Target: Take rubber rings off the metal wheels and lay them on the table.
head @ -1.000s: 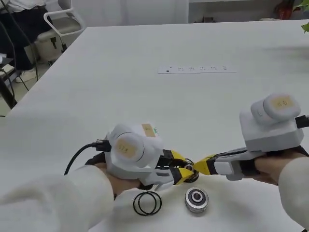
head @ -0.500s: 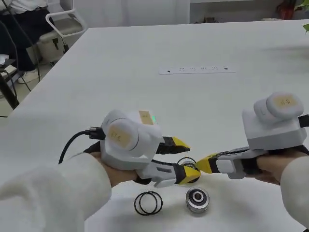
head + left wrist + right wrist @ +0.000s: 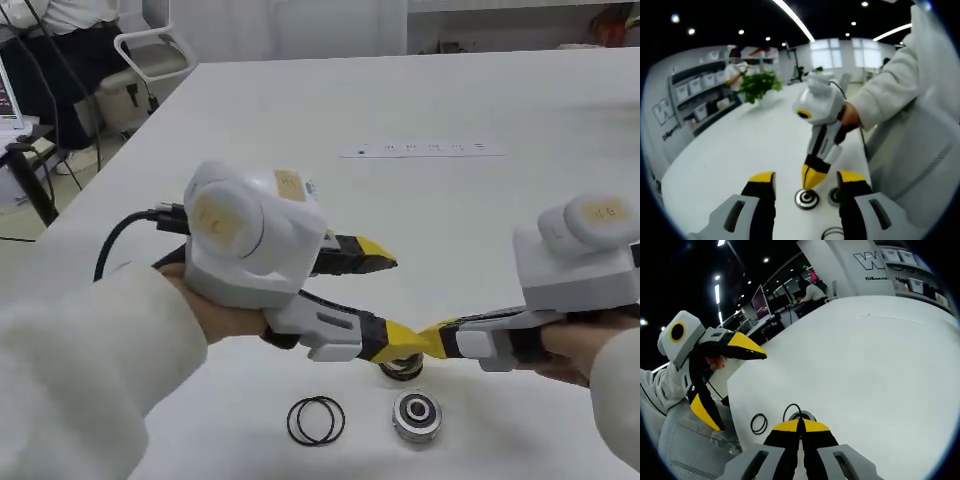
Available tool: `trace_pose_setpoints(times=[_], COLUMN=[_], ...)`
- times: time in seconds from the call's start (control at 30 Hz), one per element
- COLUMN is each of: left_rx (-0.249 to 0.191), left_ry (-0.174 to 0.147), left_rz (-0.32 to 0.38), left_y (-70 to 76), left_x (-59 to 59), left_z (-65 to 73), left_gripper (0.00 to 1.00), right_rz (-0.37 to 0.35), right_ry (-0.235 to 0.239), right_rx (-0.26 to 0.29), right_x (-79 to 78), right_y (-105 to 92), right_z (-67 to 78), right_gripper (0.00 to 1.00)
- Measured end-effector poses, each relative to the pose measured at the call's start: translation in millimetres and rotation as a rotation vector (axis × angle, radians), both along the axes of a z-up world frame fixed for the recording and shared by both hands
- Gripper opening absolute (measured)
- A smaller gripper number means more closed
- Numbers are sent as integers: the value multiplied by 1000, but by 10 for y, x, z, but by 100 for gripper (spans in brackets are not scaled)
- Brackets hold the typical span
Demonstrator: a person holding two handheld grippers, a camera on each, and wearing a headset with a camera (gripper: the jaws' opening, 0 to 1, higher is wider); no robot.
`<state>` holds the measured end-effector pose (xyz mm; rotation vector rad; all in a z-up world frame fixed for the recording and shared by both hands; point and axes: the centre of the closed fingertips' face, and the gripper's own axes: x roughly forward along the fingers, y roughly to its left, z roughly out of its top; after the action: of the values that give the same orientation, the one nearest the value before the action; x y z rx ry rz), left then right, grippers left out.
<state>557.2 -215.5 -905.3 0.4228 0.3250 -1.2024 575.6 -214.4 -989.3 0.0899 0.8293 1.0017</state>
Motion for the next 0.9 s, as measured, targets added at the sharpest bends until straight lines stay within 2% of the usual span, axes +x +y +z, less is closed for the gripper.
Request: trace_pose_setpoints(times=[0.17,0.33,0.43,0.57,0.63,0.9], left_rx=[-4,-3,11,24,30,-3], left_ry=[-7,-17,-34,-32,-47,-73], left_rz=[-3,15,22,32,34,85], left_y=[64,179,259,353,399,654], left_x=[-64,-119,-153,-195,-219,-332], left_z=[104,221,276,350,410,625], left_gripper=[51,55,56,60,62,67], right_rz=[9,15,17,24,30,49], right_ry=[-1,0,0,3,2,0], right_rx=[7,13,19,24,27,40], right_x=[-11,-21,-25,-40,-51,-91], right_y=[25,44,56,75,89,141], right_z=[14,29,40,51,60,102], right_gripper=[0,0,0,0,0,0])
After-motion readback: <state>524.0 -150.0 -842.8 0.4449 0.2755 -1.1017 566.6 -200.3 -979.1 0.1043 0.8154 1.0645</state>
